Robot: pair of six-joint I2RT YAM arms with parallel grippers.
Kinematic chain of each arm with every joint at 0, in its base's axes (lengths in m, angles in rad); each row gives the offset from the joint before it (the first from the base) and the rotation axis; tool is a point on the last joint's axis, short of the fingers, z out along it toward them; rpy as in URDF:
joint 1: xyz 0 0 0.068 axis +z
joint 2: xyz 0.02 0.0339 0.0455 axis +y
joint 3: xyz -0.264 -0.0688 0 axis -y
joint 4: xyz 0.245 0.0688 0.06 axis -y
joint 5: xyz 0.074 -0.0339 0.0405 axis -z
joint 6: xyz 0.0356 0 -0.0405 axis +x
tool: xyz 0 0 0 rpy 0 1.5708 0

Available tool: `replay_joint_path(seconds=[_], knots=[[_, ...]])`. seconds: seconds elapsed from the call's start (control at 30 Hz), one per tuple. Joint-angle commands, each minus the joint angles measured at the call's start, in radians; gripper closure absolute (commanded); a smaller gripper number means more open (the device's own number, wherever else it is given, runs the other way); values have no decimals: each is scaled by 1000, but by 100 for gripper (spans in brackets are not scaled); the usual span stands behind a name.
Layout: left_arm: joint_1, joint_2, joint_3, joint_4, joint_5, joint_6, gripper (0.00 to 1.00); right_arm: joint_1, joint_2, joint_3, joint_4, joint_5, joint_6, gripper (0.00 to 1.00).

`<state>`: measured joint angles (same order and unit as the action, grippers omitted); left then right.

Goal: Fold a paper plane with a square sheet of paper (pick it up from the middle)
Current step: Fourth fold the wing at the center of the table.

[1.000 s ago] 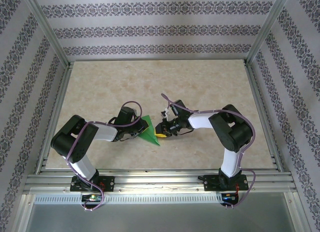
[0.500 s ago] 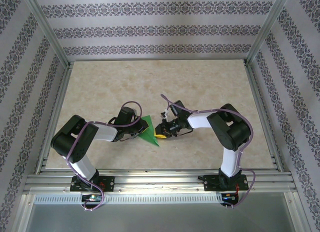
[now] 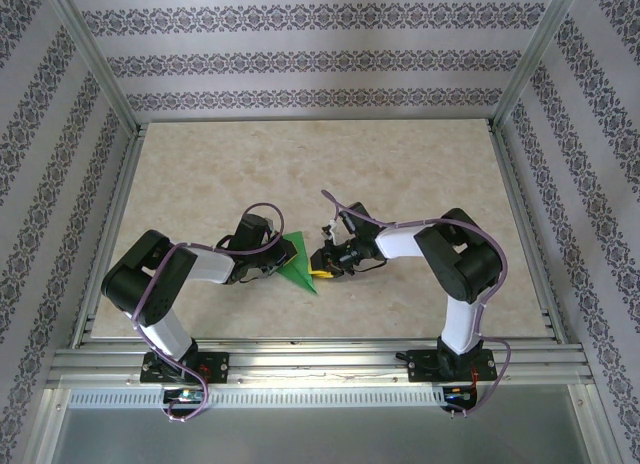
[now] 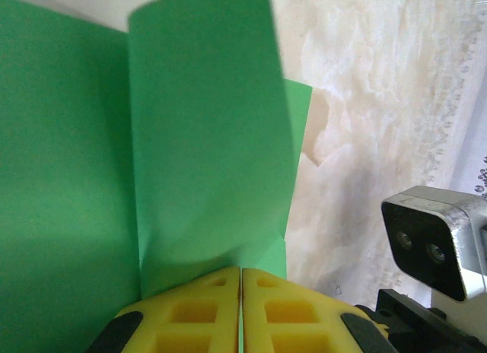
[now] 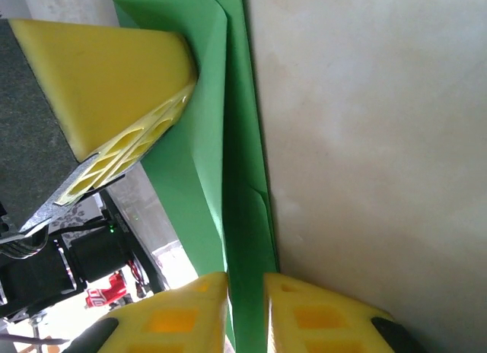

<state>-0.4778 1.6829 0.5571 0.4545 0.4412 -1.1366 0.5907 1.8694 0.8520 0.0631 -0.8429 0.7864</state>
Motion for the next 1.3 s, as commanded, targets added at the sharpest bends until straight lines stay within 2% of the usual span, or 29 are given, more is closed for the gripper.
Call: replay_joint_path(seconds=[0.0,0.57,0.73,1.1,1.2,1.27], knots=[[-12,9,-24,-22,-1,-2,89,-11,-28,-18,-2,20,-8,79],[-12,17,-38,5,0,-20,89,32,36,-15,83,-91,32,86],[-12,18,-42,9,-5,-25,89,41,57,-25,87,-106,19,94],[-12,25,-62,41,-10,-48,90,56,92,-46,96,-112,1,93],[-12,21,-62,33,-11,-44,91,56,59,-38,92,-116,4,86],[-12,21,-62,34,-11,-45,91,58,38,-34,92,-116,5,85]])
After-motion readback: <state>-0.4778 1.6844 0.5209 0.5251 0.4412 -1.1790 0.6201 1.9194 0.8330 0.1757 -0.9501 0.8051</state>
